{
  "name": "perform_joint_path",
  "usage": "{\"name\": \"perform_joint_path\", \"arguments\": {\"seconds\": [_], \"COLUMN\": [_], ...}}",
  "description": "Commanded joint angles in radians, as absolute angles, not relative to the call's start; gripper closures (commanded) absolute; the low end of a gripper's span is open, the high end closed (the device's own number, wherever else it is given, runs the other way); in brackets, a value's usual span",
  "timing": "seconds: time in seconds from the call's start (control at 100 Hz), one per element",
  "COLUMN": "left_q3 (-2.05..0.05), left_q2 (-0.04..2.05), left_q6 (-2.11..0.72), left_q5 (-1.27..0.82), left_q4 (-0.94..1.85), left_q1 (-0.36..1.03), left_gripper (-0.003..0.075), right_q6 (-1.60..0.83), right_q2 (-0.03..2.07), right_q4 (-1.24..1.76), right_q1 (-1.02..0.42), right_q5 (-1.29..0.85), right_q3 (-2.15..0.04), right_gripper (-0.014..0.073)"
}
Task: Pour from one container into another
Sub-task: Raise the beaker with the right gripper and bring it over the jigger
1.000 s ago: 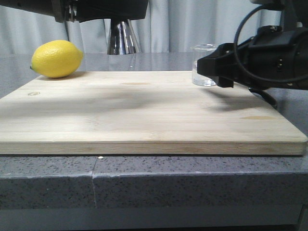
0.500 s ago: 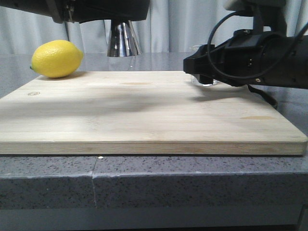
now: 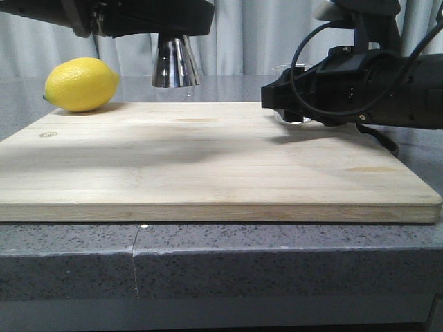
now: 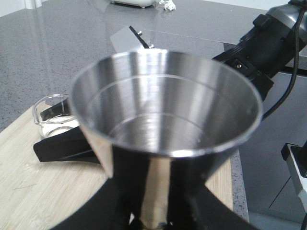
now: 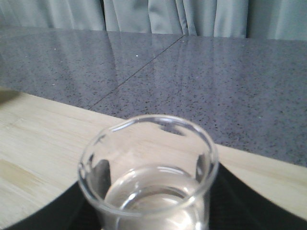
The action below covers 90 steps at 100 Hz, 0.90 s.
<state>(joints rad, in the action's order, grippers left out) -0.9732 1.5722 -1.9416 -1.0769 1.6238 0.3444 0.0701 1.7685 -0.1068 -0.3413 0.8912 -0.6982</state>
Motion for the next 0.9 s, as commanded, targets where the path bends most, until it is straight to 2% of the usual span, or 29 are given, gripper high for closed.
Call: {"name": "perform_joint_path", "arguments": {"seconds": [0.0,0.11,0.21,0.41,0.59,0.89], "left_q3": [-1.003,-1.003,-1.003,-1.003,-1.003,-1.003], "left_q2": [1.527,1.527,1.527,1.527,1.527,1.527], "left_q6": [-1.93,-1.93,-1.93,-1.93,-1.928,-1.903], "left_q5": [-1.137,-1.137,-1.137,-1.137,-1.137,-1.14], "left_q4": [1.691,1.691,1.69,1.68,1.678,1.647], "left_q1": [0.352,0.352,0.352,0.352,0.352,0.386], "left_gripper": [0.074,0.074,0.074,0.074,0.074,0.074], "right_q6": [0.067,0.067,0.067,0.067,0.061,0.063], "right_q2": [1.731,1.731,1.731,1.659,1.492,1.285], "right_q4": [-0.115,-0.115,-0.115,-0.214,-0.251,-0.516], "right_q1": [-0.342,-0.342,-0.342,-0.342,-0.342,-0.354], "right_q5": [0.966,0.968,0.97,0.919,0.761,0.55], "right_q3": [-0.725,-0.725,-0.725,-0.725,-0.736,-0.841], "right_gripper": [0.0319,0.0398,0.0434,0.0435,0.0435,0.0435]}}
